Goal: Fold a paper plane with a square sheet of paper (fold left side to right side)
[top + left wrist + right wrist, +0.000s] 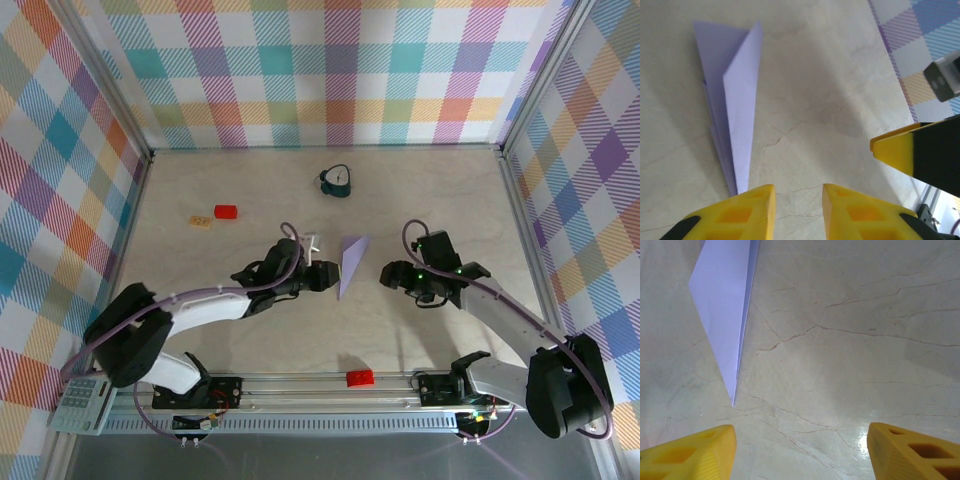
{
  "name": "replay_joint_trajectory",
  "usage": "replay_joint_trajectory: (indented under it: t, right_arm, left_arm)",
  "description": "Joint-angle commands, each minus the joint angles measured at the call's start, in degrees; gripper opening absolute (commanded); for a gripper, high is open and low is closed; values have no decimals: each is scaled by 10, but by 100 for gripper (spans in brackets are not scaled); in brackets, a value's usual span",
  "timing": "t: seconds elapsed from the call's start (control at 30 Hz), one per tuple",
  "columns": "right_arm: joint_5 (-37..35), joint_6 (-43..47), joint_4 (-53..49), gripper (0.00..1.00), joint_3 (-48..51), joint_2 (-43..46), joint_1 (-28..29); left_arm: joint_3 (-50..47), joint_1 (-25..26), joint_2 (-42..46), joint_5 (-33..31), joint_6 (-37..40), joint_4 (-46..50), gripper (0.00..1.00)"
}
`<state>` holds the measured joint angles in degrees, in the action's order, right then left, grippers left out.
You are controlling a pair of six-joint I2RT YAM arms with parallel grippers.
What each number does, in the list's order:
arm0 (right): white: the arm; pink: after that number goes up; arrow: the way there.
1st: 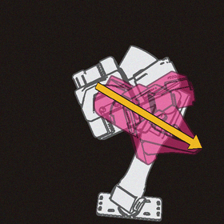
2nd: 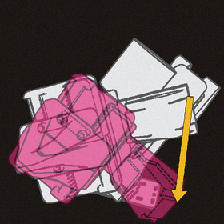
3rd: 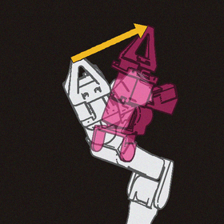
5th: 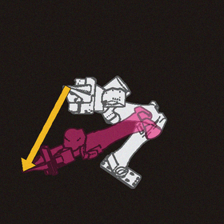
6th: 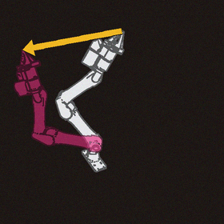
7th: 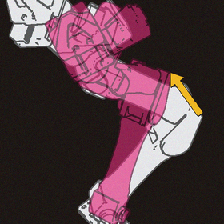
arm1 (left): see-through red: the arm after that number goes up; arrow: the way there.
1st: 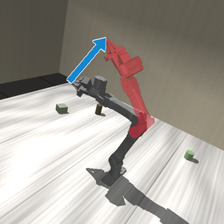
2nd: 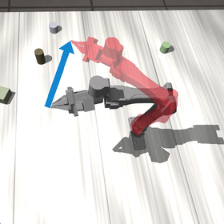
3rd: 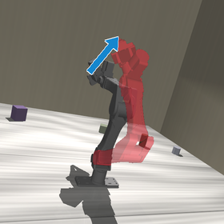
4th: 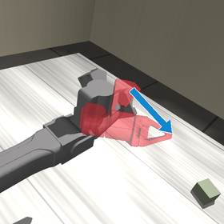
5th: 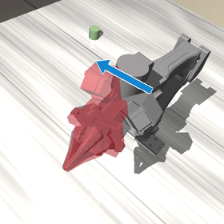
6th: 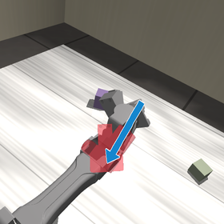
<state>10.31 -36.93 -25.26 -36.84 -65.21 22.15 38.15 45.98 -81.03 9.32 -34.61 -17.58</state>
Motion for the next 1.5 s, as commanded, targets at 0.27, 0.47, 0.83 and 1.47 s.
replay_joint_trajectory:
  t: [0.27, 0.47, 0.83, 1.47]
  right_arm:
    - [18, 17, -30, 86, -63, -51, 15]
    - [7, 21, -30, 97, -81, -84, 36]
    - [-69, 35, -73, 99, -173, -192, 115]
    - [-214, 64, -162, 79, -435, -472, 172]
  left_arm:
    - [-84, -21, 201, -175, 112, 87, 62]
    - [-125, -34, 251, -189, 124, 70, 85]
    - [-177, -44, 266, -170, 126, -2, 100]
    - [-166, -44, 293, -171, 118, 86, 100]
